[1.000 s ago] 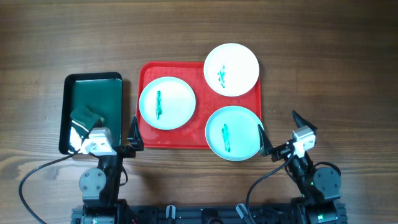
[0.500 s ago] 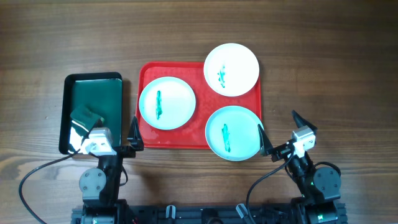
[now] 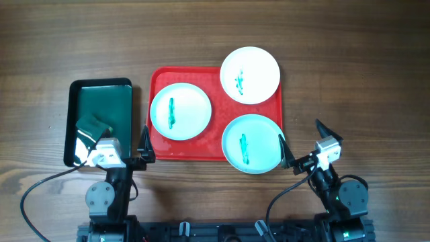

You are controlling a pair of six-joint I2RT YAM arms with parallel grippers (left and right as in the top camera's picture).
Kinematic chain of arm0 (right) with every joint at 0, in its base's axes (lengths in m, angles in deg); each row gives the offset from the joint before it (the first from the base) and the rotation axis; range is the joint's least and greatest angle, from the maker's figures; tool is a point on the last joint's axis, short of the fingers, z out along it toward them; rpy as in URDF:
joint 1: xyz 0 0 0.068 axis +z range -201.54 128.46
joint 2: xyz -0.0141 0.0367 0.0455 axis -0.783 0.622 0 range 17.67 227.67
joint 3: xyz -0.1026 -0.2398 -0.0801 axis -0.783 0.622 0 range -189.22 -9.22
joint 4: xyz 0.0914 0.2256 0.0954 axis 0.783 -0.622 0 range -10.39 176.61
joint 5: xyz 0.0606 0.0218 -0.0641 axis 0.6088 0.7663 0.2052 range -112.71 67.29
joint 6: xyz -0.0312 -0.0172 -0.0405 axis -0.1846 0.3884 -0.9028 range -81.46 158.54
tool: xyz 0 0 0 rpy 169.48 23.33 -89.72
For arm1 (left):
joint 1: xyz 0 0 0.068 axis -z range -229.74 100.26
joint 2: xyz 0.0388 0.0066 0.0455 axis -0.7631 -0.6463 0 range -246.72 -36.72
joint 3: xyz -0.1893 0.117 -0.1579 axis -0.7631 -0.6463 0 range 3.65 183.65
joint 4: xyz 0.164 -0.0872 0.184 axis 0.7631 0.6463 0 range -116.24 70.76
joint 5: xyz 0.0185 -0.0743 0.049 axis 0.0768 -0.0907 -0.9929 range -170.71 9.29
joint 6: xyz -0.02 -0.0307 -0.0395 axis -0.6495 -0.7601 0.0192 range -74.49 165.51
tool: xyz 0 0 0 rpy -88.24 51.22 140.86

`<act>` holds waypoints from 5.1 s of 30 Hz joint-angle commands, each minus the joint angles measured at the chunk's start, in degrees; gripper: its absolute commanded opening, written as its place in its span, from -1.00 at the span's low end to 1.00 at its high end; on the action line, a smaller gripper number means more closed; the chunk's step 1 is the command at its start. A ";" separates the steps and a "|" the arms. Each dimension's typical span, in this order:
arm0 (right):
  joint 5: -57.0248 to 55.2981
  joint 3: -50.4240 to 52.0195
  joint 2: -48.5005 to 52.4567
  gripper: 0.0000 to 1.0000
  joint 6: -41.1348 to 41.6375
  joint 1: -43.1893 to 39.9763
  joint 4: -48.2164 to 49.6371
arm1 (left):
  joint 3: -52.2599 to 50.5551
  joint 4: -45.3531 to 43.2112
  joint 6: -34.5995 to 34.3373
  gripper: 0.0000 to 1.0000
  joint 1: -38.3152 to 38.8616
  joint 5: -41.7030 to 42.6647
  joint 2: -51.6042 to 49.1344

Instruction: Clean dirty plates on tray and stack at the side

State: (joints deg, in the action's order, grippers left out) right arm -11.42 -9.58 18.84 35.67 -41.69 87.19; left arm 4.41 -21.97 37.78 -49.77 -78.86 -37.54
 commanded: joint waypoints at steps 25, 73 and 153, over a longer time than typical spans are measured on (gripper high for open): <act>-1.18 0.07 -0.37 1.00 0.68 0.26 0.28 | -0.42 0.00 0.94 1.00 0.26 0.28 0.44; 9.49 -76.87 83.08 0.99 15.61 1.90 -44.33 | 81.02 59.84 -9.66 1.00 -0.83 17.00 -82.12; -2.32 -85.40 123.97 -0.91 25.53 25.18 -34.51 | 66.75 44.02 -15.10 -0.51 -20.31 -4.52 -107.91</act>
State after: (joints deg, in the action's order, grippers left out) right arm -11.42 -94.56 140.45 61.46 -16.60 52.85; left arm 70.46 22.05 18.72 -69.75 -85.27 -144.62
